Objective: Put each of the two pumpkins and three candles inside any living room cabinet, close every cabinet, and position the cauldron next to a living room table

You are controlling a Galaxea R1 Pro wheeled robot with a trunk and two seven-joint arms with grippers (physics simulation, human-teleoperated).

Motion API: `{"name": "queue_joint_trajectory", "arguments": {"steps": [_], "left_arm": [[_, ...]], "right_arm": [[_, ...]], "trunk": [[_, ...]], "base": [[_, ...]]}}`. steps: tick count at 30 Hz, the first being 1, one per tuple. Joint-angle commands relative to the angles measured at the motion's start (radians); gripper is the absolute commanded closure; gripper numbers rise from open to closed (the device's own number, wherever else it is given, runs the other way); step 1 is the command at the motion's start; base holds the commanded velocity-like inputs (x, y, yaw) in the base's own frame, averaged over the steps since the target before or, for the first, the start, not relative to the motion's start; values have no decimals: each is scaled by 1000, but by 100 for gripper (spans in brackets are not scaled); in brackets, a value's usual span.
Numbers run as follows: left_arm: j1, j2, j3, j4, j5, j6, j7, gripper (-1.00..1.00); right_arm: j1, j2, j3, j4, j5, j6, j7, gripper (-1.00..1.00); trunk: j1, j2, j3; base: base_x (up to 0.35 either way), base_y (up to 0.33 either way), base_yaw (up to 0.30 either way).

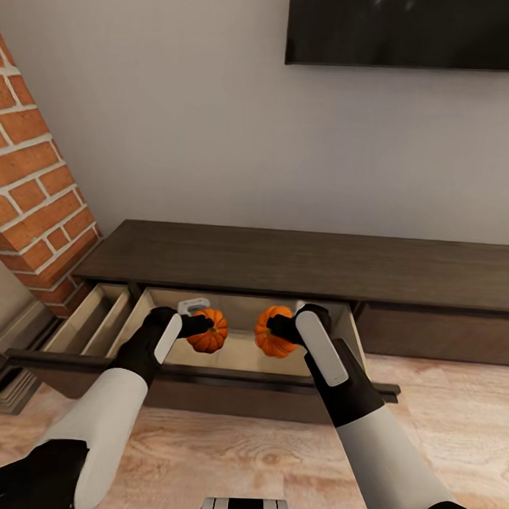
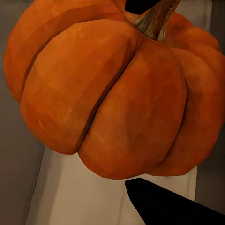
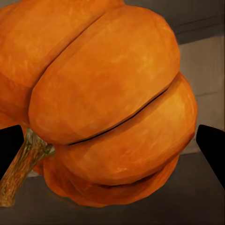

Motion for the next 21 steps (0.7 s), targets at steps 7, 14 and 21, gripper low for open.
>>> {"name": "queue_joint_trajectory", "arguments": {"steps": [7,14,21], "left_arm": [[0,-6,-9,0,-4,1,1,100],[0,-7,-43,1,-2,-40,2,100],[0,-7,-45,3,-2,-87,2,100]], "right_arm": [[0,1,1,0,34,-9,0,100],[0,2,2,43,39,-13,0,100],[0,3,2,50,39,-14,0,100]], "trunk": [[0,0,0],[3,-2,-27],[6,-3,-54]], "base": [[23,0,0],[1,0,0],[0,0,0]]}}
